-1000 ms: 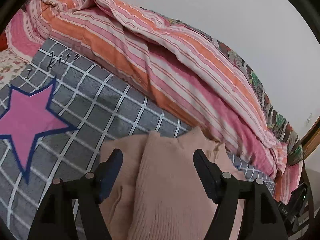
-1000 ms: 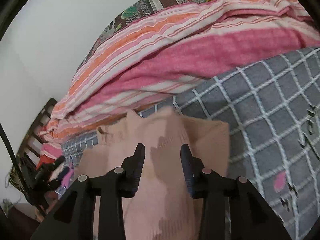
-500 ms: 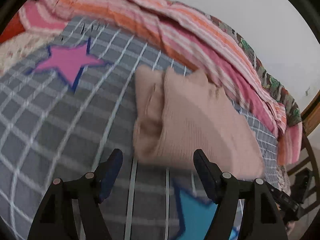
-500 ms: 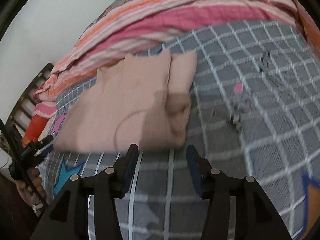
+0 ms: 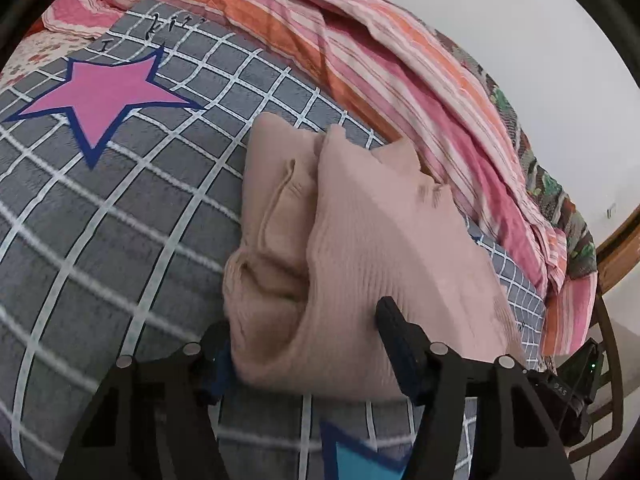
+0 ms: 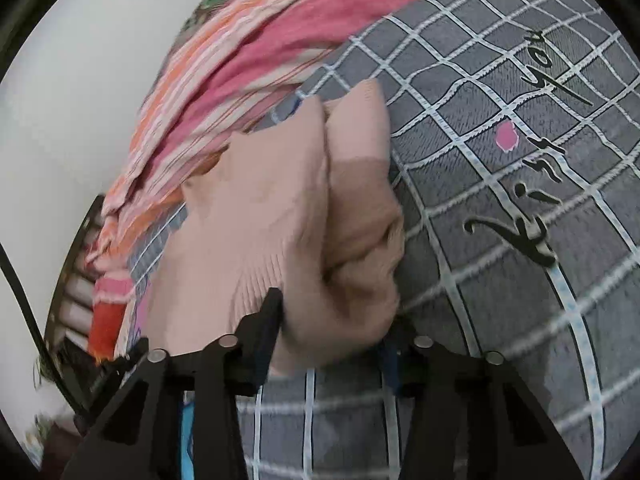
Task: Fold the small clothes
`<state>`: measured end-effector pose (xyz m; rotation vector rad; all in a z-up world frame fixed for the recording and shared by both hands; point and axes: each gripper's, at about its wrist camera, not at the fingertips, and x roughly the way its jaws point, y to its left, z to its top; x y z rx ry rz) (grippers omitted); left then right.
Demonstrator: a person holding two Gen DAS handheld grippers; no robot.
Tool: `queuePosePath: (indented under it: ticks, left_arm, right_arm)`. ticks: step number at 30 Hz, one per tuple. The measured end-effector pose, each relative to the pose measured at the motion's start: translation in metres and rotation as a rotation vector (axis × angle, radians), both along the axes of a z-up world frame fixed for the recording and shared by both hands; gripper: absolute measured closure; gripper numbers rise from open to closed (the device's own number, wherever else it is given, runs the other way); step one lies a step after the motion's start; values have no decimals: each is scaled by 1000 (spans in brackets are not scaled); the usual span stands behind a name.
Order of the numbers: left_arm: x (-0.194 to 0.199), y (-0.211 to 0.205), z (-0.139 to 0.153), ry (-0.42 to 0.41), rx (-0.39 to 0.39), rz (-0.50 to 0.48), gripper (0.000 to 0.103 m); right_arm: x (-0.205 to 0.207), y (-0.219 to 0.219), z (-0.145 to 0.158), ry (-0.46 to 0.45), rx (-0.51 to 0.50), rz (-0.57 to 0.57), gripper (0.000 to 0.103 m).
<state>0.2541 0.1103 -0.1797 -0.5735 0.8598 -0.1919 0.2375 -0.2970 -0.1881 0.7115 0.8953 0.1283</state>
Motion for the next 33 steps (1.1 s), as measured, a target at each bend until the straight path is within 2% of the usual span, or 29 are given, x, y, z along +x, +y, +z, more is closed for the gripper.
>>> queuePosePath:
  ticks: [1, 2, 3, 8, 11, 19, 22, 24, 25, 26, 28, 29, 31, 33]
  left_arm:
    - [5, 0, 1, 12, 6, 9, 60]
    - [9, 1, 1, 25, 5, 9, 80]
    - [11, 2, 1, 28, -17, -7, 86]
    - [-4, 5, 13, 0, -3, -1, 92]
    - [-22, 5, 18, -6, 9, -10, 92]
    - [-98, 2, 25, -22, 40, -63, 92]
    - [-121, 1, 26, -34, 45, -86, 92]
    - [-126, -1, 28, -39, 76, -99, 89]
    - [-127, -2, 30, -41, 119, -100, 83]
    - [-127, -3, 32, -40, 171, -94, 74]
    - [-129, 2, 40, -64, 248, -62, 64]
    - [-129, 5, 43, -87, 259, -51, 56]
    - [-124, 10, 53, -135, 257, -54, 43]
    - [-110, 8, 62, -156, 257, -61, 43]
  right_arm:
    - [6, 0, 0, 5, 5, -3, 85]
    - [12, 0, -3, 10, 27, 16, 91]
    - [16, 0, -5, 20, 43, 27, 92]
    - [0, -1, 7, -33, 23, 32, 95]
    - [-17, -1, 13, -28, 30, 37, 95]
    - [-87, -8, 22, -31, 22, 68, 95]
    - [-118, -9, 23, -33, -22, 78, 95]
    - [-133, -6, 24, -38, -69, 91, 92]
    - [-136, -4, 24, -33, -104, 102, 90]
    - [-137, -2, 25, -27, -162, 108, 82]
    - [-141, -3, 31, -46, -239, 104, 72]
    - [-143, -3, 37, -67, -291, 98, 68]
    - [-144, -6, 51, -116, -373, 79, 68]
    - [-136, -8, 60, -161, -403, 71, 67]
